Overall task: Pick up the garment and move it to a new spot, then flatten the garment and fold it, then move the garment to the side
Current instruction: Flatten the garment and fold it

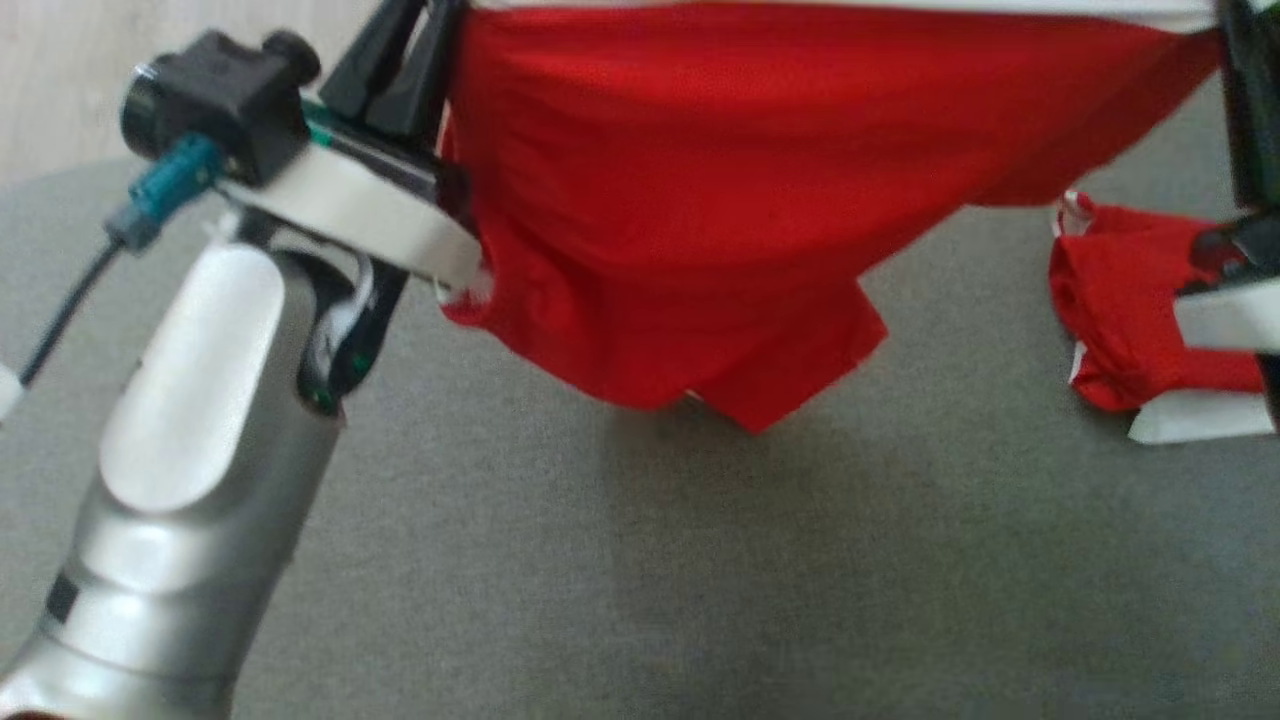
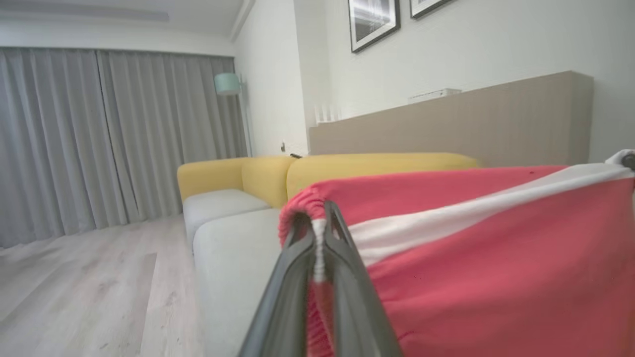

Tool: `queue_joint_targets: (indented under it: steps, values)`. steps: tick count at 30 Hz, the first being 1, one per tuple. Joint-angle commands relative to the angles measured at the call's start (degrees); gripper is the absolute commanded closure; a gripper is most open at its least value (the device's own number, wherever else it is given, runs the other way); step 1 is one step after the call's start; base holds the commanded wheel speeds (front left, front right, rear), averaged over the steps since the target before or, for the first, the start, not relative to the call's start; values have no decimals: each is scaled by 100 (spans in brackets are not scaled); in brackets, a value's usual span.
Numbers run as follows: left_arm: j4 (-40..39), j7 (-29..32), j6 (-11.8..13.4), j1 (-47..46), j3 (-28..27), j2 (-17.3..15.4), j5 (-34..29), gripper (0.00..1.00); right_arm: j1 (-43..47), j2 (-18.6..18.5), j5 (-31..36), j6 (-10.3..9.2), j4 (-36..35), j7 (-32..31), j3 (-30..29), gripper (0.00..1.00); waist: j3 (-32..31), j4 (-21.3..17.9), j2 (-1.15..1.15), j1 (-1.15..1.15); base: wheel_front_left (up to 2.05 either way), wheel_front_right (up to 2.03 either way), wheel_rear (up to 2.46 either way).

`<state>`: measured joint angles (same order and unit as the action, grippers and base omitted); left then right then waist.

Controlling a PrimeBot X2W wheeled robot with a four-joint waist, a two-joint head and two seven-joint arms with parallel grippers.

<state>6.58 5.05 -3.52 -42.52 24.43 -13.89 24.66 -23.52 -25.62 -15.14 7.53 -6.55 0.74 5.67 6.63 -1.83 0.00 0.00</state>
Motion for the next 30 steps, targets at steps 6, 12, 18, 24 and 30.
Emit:
queue_joint_targets:
  steps: [6,12,18,24,30]
  values:
    - [566,16,-96,-1234,-382,-242,70,100,-1418,-371,-146,-4,657,-165,714,100,942,-119,0,0,0,0,0]
    - [1855,-483,-130,-2774,-606,-270,-106,100,-3542,-336,-28,-4,2152,148,1434,100,1486,-228,0,0,0,0,0]
    - [2905,-1439,-96,-3810,-698,-52,-244,100,-4764,148,467,-4,3609,886,1361,100,1557,-194,0,0,0,0,0]
    - [3714,-1782,-356,-3475,-158,256,-146,100,-4363,330,620,-4,4667,1175,1746,100,1458,-102,0,0,0,0,0]
    - [3817,-1801,-394,-2101,1453,146,415,100,-3474,147,57,-4,5546,836,2877,100,1222,-34,0,0,0,0,0]
